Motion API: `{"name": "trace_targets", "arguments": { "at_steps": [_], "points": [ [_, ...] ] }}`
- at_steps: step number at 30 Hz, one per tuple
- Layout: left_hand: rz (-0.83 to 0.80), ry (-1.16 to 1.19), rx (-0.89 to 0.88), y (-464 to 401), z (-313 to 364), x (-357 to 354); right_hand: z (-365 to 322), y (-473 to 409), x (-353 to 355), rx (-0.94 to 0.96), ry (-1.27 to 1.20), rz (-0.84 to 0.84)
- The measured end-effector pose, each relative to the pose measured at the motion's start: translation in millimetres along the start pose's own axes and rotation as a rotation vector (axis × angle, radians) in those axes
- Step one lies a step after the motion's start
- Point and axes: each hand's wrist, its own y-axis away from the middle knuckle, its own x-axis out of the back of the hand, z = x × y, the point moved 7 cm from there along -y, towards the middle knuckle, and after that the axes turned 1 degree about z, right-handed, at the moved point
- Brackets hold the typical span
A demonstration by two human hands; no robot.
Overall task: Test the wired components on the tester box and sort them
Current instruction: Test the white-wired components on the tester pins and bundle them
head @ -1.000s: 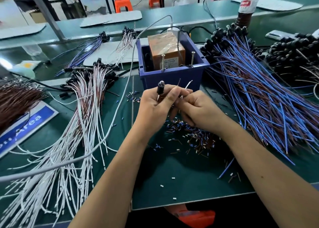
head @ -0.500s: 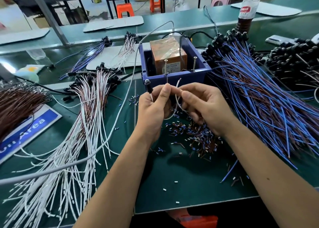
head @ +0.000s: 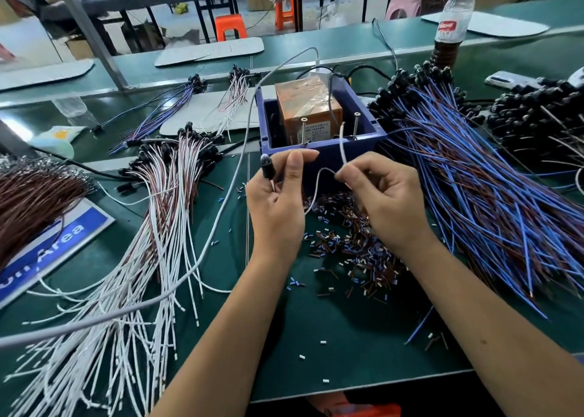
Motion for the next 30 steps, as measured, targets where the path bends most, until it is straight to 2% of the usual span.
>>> {"name": "trace_targets", "arguments": {
  "at_steps": [4,7,11,14,30],
  "points": [
    [0.173,-0.088,-0.058,0.7,5.9,6.6,-7.9,6.2,22.6,0.081,0.186,0.282],
    [0.243,-0.157,-0.072,-4.8,13.7,8.7,-13.4,10.2,27.6,0.147,0.279,0.396],
    [0.267,-0.279,-0.087,-10.6,19.3,6.1,-9.5,8.1,23.3,0.135,0.34,0.332],
    [0.256,-0.328,-0.033,-13.7,14.6,2.5,-9.9,7.6,18.0,0.149,0.352,0.27],
    [0.237,-0.27,-0.002,-10.1,13.7,0.1,-16.4,8.4,11.4,0.157,0.37,0.186]
  ]
}}
